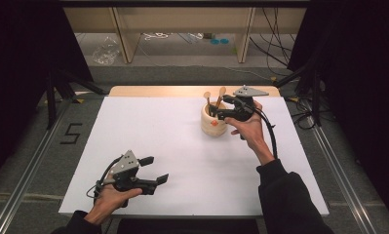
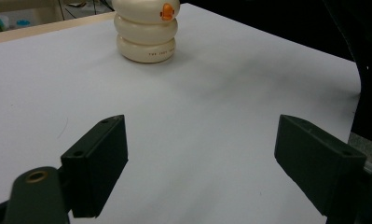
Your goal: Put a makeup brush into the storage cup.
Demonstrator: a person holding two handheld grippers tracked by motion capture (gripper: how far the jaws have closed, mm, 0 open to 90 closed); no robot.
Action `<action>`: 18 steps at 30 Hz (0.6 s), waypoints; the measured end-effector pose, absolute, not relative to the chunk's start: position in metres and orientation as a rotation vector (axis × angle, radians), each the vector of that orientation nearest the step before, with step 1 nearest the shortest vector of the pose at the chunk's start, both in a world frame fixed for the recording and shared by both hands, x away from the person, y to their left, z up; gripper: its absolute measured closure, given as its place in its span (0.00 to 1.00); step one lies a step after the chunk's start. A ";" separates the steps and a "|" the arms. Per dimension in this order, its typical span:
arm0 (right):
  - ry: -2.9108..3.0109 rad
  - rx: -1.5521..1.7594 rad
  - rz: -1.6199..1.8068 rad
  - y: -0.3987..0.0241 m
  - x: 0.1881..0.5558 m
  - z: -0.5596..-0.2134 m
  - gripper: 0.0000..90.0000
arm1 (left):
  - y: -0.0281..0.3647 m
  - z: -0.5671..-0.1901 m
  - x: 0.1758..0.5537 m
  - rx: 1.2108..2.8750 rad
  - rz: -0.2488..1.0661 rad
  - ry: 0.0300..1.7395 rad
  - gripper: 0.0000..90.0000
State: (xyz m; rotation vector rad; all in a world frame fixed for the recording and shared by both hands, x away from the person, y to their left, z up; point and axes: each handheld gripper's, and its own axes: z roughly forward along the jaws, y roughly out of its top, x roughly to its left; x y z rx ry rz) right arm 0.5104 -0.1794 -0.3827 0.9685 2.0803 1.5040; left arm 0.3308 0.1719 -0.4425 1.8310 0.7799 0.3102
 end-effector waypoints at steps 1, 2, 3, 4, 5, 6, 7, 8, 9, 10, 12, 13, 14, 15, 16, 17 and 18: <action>2.080 0.967 1.513 -0.179 0.509 -0.383 0.29 | 0.172 -0.442 0.331 1.832 0.308 0.776 0.19; 2.078 0.962 1.499 -0.179 0.507 -0.383 0.28 | 0.172 -0.442 0.331 1.830 0.310 0.780 0.19; 2.088 0.971 1.504 -0.179 0.505 -0.382 0.28 | 0.172 -0.442 0.331 1.827 0.309 0.785 0.19; 2.094 0.972 1.511 -0.178 0.503 -0.382 0.28 | 0.172 -0.442 0.331 1.826 0.308 0.786 0.19; 2.092 0.965 1.486 -0.178 0.501 -0.382 0.27 | 0.172 -0.442 0.331 1.827 0.308 0.783 0.19; 2.099 0.971 1.492 -0.178 0.499 -0.382 0.27 | 0.172 -0.442 0.331 1.825 0.308 0.785 0.19; 2.089 0.958 1.489 -0.178 0.498 -0.382 0.26 | 0.172 -0.442 0.331 1.827 0.308 0.783 0.19; 2.108 0.970 1.491 -0.178 0.494 -0.381 0.26 | 0.172 -0.442 0.331 1.828 0.309 0.780 0.19; 2.106 0.968 1.486 -0.178 0.493 -0.381 0.26 | 0.172 -0.442 0.331 1.826 0.309 0.784 0.19; 2.096 0.957 1.488 -0.178 0.492 -0.381 0.26 | 0.172 -0.442 0.331 1.826 0.309 0.785 0.19; 2.106 0.954 1.483 -0.178 0.487 -0.380 0.26 | 0.172 -0.442 0.332 1.822 0.303 0.779 0.19; 2.110 0.950 1.484 -0.179 0.485 -0.380 0.26 | 0.172 -0.442 0.332 1.822 0.303 0.779 0.19; 2.111 0.963 1.485 -0.178 0.483 -0.380 0.26 | 0.172 -0.442 0.331 1.823 0.310 0.790 0.19; 2.106 0.949 1.490 -0.178 0.482 -0.381 0.26 | 0.172 -0.442 0.331 1.823 0.309 0.789 0.19; 2.109 0.953 1.483 -0.178 0.481 -0.380 0.26 | 0.172 -0.442 0.331 1.823 0.309 0.789 0.19; 2.107 0.949 1.492 -0.179 0.479 -0.381 0.26 | 0.172 -0.442 0.331 1.822 0.309 0.790 0.19; 2.112 0.966 1.490 -0.179 0.477 -0.381 0.26 | 0.172 -0.442 0.331 1.821 0.309 0.789 0.19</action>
